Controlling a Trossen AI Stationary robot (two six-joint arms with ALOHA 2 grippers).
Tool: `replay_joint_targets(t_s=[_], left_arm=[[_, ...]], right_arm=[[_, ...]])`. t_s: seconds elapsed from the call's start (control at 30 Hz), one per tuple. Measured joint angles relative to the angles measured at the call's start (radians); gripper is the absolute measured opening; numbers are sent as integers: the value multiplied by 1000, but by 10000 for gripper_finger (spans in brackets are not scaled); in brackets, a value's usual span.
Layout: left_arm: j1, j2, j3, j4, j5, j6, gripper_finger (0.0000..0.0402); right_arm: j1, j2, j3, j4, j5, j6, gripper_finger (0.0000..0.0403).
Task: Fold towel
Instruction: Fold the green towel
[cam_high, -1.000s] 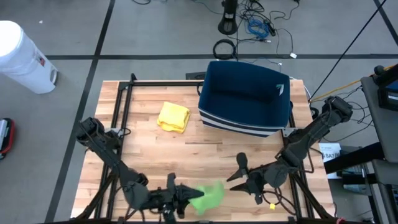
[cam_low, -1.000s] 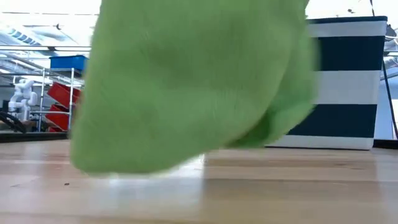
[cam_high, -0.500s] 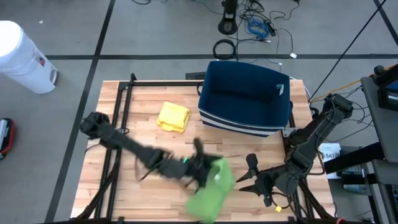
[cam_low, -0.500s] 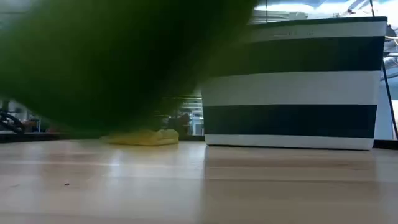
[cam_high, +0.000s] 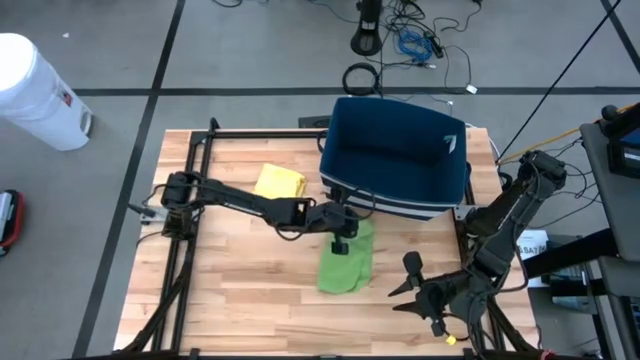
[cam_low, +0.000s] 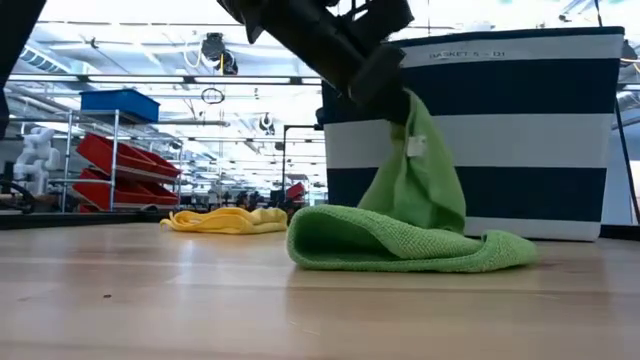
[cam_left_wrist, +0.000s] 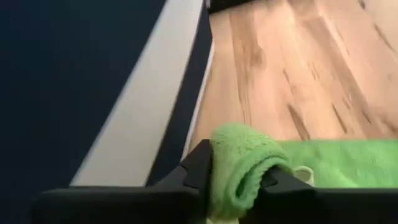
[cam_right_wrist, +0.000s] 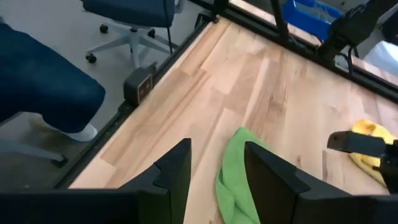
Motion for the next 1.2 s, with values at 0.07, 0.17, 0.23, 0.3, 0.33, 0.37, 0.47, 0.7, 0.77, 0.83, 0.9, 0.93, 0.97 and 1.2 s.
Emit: replay_joint_targets(t_s=[0.07, 0.17, 0.23, 0.3, 0.33, 0.37, 0.47, 0.7, 0.77, 0.83, 0.9, 0.93, 0.97, 1.2], left_arm=[[-6, 1, 0, 27, -26, 28, 77], [-19, 1, 0, 61, -84, 73, 101], [-26, 0, 0, 70, -120, 100, 114], [-31, -1, 0, 70, -142, 102, 126], [-31, -2, 0, 69, -145, 101, 130], [-30, -2, 0, 66, -147, 101, 134], [-30, -2, 0, 43, -148, 101, 142], [-22, -2, 1, -19, -164, 102, 144], [-21, -2, 1, -25, -173, 112, 144], [-21, -2, 1, -25, -174, 142, 144], [-26, -2, 1, -29, -173, 162, 145], [-26, -2, 1, -35, -173, 162, 145], [-27, -2, 2, -45, -172, 159, 145], [-25, -2, 2, -115, -170, 103, 145]], right_arm=[[-1, 7, 0, -12, -1, 10, 135], [-2, 38, 0, -16, -1, 10, 135], [-3, 70, -2, -14, -2, 1, 135], [-11, 112, -8, -14, -3, -8, 135], [-17, 135, -13, -13, -5, -8, 135], [-26, 158, -16, -18, -5, -7, 135], [-48, 220, -19, -14, -6, 5, 135], [-87, 287, -19, 42, -7, 0, 135], [-96, 297, -19, 84, -7, -27, 135], [-109, 311, -19, 115, -15, -54, 135], [-131, 331, -19, 130, -50, -66, 135], [-143, 344, -19, 139, -68, -67, 135], [-157, 358, -19, 150, -85, -69, 135], [-245, 458, -19, 198, -147, -117, 135]])
